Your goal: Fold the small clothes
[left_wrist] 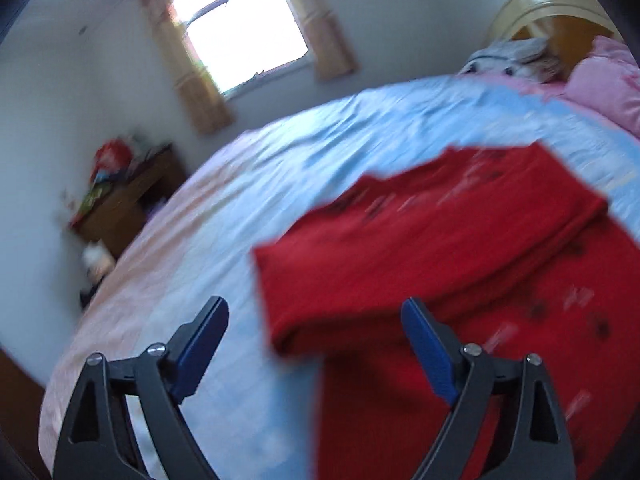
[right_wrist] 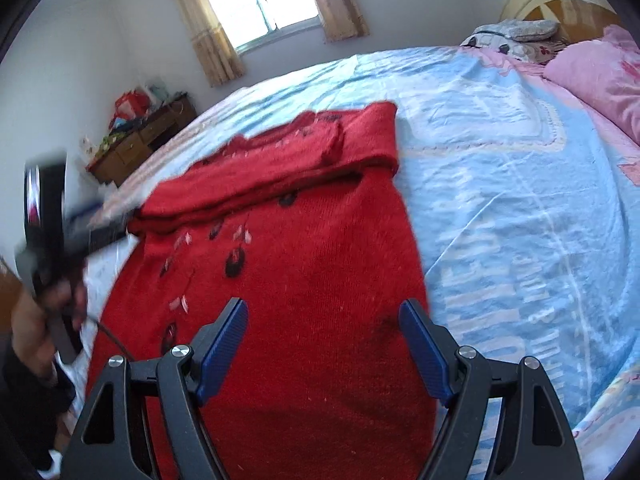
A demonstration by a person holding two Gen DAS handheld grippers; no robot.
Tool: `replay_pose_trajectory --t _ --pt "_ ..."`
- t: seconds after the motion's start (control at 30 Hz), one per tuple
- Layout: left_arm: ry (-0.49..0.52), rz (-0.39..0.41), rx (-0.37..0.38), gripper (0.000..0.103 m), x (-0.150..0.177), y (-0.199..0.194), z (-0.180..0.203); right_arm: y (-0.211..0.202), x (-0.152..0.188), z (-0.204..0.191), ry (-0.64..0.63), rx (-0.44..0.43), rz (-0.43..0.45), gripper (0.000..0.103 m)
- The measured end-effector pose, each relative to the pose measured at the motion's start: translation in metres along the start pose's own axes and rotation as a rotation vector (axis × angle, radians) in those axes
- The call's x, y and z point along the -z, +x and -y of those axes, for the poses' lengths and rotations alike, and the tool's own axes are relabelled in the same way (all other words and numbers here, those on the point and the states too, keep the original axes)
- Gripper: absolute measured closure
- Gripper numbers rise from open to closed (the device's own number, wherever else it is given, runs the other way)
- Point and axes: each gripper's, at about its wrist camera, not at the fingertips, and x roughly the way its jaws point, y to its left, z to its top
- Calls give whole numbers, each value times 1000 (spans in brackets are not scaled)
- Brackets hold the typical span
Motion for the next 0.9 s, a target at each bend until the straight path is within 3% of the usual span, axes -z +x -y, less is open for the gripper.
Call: replay_pose_trajectory --t 0.13,0.37,0.53,0.6,0.77,0.9 --pt "-108 -68 63 12 21 8 -32 -9 -17 2 36 13 53 24" --pt "-151 -57 124 12 16 20 -27 -4 -45 -17 7 14 52 24" --pt "-155 -114 9 9 17 48 -33 8 -70 -20 -16 22 34 24" --pt "-203 -128 10 0 19 53 -39 18 -81 -17 -22 52 34 24" --pt "-208 -130 10 0 24 52 -36 59 -114 -19 -81 120 -8 43" --pt "-251 -134 4 0 25 55 -42 100 -133 -19 -100 175 -49 43"
